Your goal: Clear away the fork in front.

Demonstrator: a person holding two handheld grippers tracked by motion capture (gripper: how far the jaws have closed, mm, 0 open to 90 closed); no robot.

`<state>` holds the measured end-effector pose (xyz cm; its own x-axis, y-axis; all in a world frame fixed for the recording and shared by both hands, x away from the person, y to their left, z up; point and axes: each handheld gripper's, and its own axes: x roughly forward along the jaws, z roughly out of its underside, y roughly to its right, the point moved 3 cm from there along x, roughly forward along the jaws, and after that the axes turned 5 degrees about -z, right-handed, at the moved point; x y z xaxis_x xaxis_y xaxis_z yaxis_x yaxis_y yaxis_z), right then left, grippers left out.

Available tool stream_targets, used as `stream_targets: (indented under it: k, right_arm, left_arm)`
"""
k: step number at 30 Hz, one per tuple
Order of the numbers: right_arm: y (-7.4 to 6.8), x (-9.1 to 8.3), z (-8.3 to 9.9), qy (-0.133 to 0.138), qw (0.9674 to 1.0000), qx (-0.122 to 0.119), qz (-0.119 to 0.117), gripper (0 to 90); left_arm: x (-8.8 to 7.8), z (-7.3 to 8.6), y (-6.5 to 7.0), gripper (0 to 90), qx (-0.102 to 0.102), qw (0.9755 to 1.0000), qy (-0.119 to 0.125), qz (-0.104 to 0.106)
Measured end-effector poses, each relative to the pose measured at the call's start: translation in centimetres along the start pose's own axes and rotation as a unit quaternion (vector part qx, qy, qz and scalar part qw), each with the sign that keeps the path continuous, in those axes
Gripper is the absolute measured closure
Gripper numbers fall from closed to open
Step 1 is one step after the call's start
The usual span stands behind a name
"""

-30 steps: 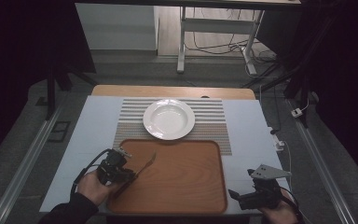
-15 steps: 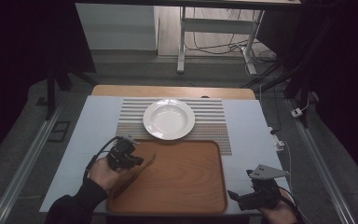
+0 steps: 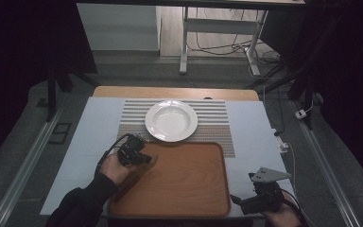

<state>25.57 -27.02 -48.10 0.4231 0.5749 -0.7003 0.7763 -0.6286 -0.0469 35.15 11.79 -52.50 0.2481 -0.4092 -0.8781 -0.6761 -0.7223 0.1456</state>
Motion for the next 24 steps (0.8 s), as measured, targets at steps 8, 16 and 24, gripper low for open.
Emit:
stream_targets:
  k: [8,16,24]
  right_arm:
    - [0.0,0.0,0.0,-0.003,1.0,-0.002,0.001,0.0]
    - [0.0,0.0,0.0,-0.002,1.0,-0.002,0.001,0.0]
    - [0.0,0.0,0.0,-0.002,1.0,-0.002,0.001,0.0]
  left_arm:
    - [0.6,0.0,2.4,89.1,0.037,0.9989,-0.018,0.022]
    - [0.9,1.6,3.5,89.1,0.056,0.9962,-0.056,0.035]
    - [-0.3,3.1,1.3,89.1,0.015,0.9978,-0.064,-0.008]
